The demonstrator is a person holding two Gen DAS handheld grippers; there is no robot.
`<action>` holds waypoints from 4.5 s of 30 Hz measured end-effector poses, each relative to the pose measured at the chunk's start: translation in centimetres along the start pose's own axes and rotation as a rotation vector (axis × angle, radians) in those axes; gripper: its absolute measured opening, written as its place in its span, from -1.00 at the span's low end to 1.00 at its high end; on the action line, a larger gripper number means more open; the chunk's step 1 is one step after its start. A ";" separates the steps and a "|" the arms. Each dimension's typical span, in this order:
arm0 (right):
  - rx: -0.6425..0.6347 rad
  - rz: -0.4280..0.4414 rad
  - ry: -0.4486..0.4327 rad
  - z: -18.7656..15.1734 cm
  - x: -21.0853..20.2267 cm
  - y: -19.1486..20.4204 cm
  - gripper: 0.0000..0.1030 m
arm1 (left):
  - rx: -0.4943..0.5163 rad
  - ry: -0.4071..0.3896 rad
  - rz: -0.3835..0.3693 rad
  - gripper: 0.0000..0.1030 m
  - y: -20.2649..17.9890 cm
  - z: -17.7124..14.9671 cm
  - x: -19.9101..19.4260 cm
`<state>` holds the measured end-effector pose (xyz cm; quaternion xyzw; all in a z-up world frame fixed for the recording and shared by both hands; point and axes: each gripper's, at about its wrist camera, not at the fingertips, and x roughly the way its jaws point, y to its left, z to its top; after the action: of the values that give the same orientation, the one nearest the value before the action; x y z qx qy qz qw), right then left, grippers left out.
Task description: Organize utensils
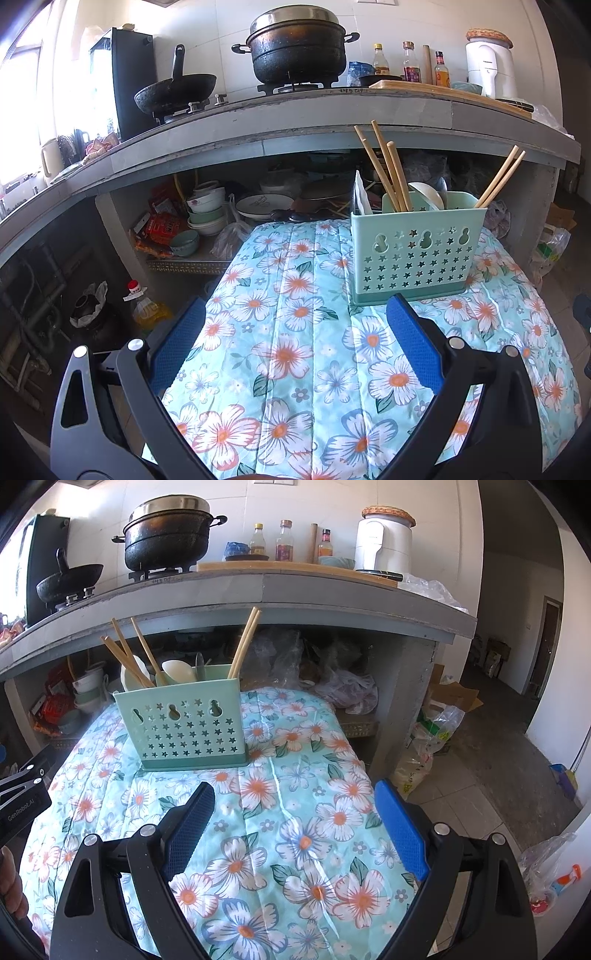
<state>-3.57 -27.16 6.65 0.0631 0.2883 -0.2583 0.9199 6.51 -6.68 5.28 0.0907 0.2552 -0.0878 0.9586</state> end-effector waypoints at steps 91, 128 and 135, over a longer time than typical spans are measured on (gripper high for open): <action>0.009 0.025 0.013 -0.2 0.0 0.9 0.67 | -0.004 0.037 0.007 0.83 1.0 -0.8 1.0; 0.007 0.030 0.014 -0.2 0.0 0.8 0.67 | -0.006 0.037 0.015 0.83 1.1 -0.8 1.2; 0.004 0.033 0.011 0.0 0.0 1.0 0.67 | -0.008 0.034 0.016 0.83 1.0 -0.7 1.1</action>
<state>-3.05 -26.25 6.62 0.0709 0.2917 -0.2435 0.9223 7.33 -5.73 4.28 0.0903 0.2711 -0.0777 0.9551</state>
